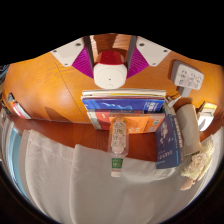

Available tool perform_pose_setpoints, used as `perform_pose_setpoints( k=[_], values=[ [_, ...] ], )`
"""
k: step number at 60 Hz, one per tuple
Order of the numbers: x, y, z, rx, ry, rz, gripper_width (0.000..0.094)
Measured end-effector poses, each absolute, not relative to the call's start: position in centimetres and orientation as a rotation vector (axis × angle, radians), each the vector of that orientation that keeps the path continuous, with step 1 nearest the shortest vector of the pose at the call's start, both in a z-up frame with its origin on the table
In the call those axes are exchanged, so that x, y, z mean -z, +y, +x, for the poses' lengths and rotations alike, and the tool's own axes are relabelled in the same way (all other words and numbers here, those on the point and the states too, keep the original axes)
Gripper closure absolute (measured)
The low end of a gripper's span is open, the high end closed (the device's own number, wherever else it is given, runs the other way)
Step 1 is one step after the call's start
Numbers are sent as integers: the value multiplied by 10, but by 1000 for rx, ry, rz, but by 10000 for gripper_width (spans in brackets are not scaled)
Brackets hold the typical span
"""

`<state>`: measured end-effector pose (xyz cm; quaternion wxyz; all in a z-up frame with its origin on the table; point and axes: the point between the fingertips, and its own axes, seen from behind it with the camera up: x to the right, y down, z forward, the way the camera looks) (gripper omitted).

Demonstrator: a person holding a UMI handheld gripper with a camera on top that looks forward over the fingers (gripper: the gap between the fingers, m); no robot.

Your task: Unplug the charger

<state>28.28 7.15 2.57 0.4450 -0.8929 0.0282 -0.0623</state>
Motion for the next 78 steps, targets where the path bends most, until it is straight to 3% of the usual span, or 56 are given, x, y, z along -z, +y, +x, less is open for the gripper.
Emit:
perform_pose_setpoints(
  k=[5, 10, 23, 32, 39, 52, 58, 67, 78],
  values=[
    [-26, 67, 278, 146, 51, -2235, 182],
    [-32, 61, 279, 195, 10, -2217, 119],
    [-44, 31, 270, 258, -17, -2215, 110],
    [-75, 0, 247, 186, 27, -2171, 108],
    [-121, -25, 221, 101, 86, -2112, 107],
    [-245, -77, 160, -14, 120, -1945, 106],
    [-285, -102, 130, -10, 84, -1889, 107],
    [-293, -135, 85, -28, 53, -1914, 102],
    [-271, -166, 34, -81, 10, -1948, 88]
  ],
)
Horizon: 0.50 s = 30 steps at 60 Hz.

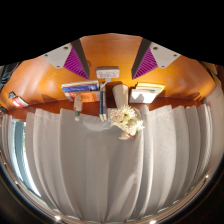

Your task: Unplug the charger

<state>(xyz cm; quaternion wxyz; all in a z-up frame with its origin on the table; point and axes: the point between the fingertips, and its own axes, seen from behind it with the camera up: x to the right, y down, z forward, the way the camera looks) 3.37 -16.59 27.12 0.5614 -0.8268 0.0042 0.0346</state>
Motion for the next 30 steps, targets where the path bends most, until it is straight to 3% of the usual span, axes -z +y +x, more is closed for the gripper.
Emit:
perform_pose_setpoints(
  k=[30],
  values=[
    [-235, -199, -8, -103, -67, -2021, 86]
  ],
)
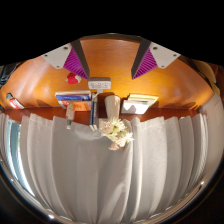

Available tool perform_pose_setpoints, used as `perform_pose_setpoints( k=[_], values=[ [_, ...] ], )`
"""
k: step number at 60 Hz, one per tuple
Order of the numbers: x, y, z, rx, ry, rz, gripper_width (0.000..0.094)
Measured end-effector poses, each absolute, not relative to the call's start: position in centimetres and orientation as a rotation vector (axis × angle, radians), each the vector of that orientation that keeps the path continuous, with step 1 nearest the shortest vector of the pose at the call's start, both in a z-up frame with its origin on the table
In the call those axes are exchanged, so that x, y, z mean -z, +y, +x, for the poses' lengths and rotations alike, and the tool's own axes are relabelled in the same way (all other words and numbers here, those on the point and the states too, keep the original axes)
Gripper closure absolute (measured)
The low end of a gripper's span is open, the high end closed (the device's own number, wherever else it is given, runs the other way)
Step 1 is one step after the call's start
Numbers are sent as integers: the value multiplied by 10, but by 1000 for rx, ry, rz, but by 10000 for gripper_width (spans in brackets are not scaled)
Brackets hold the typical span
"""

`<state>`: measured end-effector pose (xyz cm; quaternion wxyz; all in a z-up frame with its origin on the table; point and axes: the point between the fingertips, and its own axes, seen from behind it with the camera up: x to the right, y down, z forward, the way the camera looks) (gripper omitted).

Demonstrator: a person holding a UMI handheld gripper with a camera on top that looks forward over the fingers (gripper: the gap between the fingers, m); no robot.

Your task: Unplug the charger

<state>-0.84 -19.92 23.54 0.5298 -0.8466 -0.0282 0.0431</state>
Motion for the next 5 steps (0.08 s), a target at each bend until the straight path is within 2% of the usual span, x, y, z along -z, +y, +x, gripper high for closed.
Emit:
perform_pose_setpoints(
  k=[5],
  values=[
    [-231, -201, -9, -108, -63, -2030, 86]
  ],
)
